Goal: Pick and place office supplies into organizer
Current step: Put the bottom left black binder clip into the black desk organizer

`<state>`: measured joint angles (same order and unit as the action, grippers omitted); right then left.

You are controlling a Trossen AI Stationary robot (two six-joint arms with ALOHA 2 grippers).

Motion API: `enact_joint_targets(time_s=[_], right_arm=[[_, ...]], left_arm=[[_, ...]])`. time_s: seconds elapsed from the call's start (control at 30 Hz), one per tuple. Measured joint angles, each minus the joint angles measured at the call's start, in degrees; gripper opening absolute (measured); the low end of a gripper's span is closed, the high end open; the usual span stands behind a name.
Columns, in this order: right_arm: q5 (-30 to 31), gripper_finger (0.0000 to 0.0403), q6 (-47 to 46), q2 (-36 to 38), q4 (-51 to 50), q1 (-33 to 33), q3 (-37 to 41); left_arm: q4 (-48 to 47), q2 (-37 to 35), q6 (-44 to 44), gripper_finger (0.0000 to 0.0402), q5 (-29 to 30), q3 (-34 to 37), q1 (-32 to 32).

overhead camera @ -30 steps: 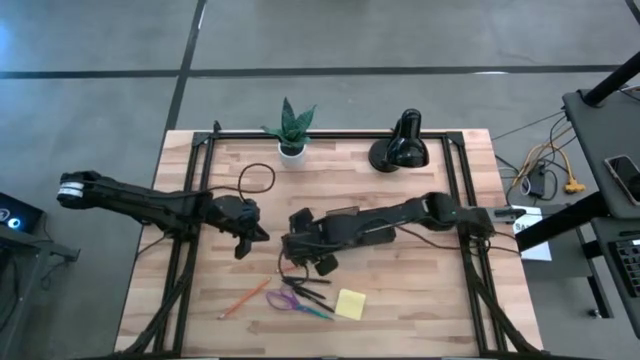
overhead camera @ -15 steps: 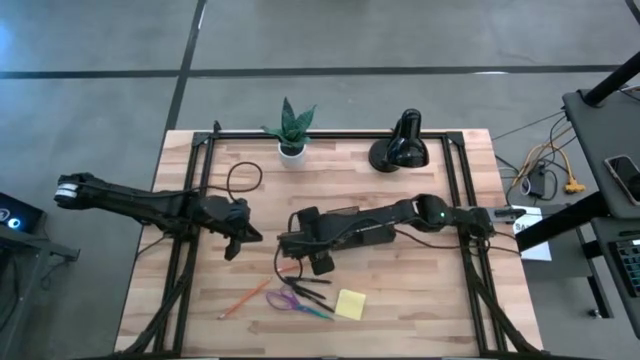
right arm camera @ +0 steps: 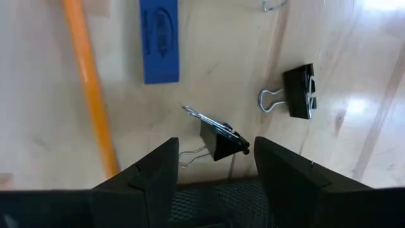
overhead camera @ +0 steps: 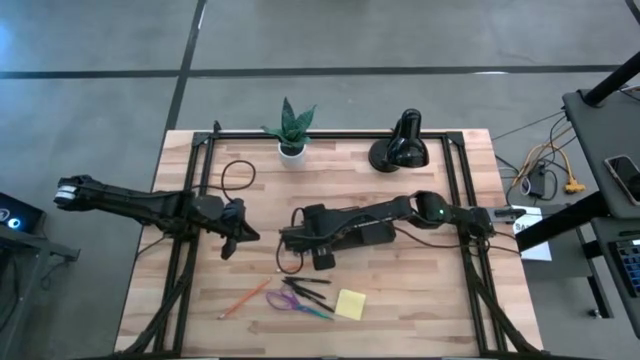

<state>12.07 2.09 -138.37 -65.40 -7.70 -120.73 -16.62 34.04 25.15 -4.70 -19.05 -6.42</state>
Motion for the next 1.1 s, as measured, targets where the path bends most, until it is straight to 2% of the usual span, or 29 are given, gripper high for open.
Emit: enact_joint_targets(time_s=[0.13,0.63,1.1], right_arm=[[1.6,0.0199,-2.1,0.0,0.3,0.3,0.6],[-1.7,0.0193,-2.1,0.1,2.8,1.2,3.2],[-1.6,0.0092,-1.7,0.1,3.4,1.6,3.9]], left_arm=[[0.0,0.3,0.0,0.0017,0.6,0.0,0.0],[-0.1,0.6,0.0,0.0017,0.6,0.0,0.0],[0.0,0.8,0.0,0.0017,0.8,0.0,0.0]])
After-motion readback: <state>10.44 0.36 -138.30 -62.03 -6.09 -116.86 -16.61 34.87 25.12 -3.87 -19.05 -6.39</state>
